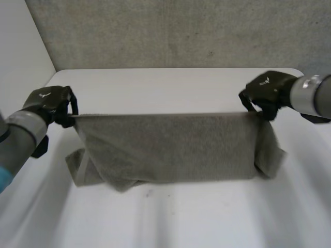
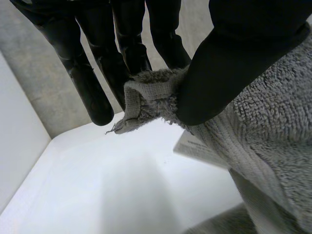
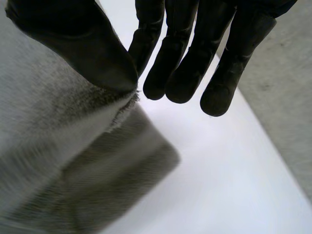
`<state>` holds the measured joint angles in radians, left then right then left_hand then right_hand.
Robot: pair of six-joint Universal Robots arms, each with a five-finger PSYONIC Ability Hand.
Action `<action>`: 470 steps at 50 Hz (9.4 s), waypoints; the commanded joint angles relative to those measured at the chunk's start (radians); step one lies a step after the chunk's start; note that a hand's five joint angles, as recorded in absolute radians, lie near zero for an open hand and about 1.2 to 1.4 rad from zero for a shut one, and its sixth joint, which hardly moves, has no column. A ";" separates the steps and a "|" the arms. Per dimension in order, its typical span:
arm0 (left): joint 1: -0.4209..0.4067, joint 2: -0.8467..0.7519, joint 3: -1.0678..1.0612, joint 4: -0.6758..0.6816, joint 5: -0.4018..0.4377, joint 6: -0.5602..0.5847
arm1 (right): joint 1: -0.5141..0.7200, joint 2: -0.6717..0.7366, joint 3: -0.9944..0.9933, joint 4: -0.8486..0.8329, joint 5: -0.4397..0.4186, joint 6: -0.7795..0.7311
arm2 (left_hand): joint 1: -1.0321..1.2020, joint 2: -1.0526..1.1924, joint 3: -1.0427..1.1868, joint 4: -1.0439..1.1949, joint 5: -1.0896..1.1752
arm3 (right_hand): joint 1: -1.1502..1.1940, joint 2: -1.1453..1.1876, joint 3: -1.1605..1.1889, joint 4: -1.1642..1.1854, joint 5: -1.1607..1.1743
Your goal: Fold the towel.
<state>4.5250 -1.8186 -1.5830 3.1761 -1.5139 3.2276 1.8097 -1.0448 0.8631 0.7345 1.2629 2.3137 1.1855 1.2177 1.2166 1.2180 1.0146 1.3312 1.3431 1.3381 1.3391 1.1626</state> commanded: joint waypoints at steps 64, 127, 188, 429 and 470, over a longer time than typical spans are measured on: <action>0.017 -0.027 -0.269 0.375 -0.187 -0.048 | 0.017 0.000 0.695 -0.851 0.053 0.548 | 0.211 0.179 0.180 0.178 0.207 | -0.682 -0.694 -0.689 -0.690 -0.688; 0.043 -0.021 -0.278 0.377 -0.186 -0.046 | -0.010 0.046 0.809 -1.044 0.159 0.790 | 0.211 0.179 0.180 0.178 0.207 | -0.651 -0.662 -0.658 -0.658 -0.657; 0.006 0.005 -0.235 0.041 0.000 0.149 | -0.207 -0.172 0.447 -0.242 -0.179 0.179 | 0.211 0.179 0.180 0.178 0.207 | 0.065 0.053 0.058 0.057 0.059; 0.020 -0.581 0.555 -0.102 0.162 0.317 | -0.155 0.287 -0.056 -0.342 -0.026 0.139 | 0.211 0.179 0.180 0.178 0.207 | 0.065 0.053 0.058 0.057 0.059; -0.012 -0.404 0.416 -0.041 0.113 0.268 | -0.075 0.088 0.054 -0.512 0.165 0.271 | -1.007 -1.039 -1.038 -1.040 -1.011 | -1.157 -1.169 -1.164 -1.165 -1.163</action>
<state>4.5120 -2.4196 -0.9655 3.1216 -1.3930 3.5308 1.7383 -0.7998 0.7843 0.2195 1.4358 2.5617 0.1802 0.1715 0.1703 0.1707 0.0346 0.2413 0.2473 0.2455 0.2627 0.0621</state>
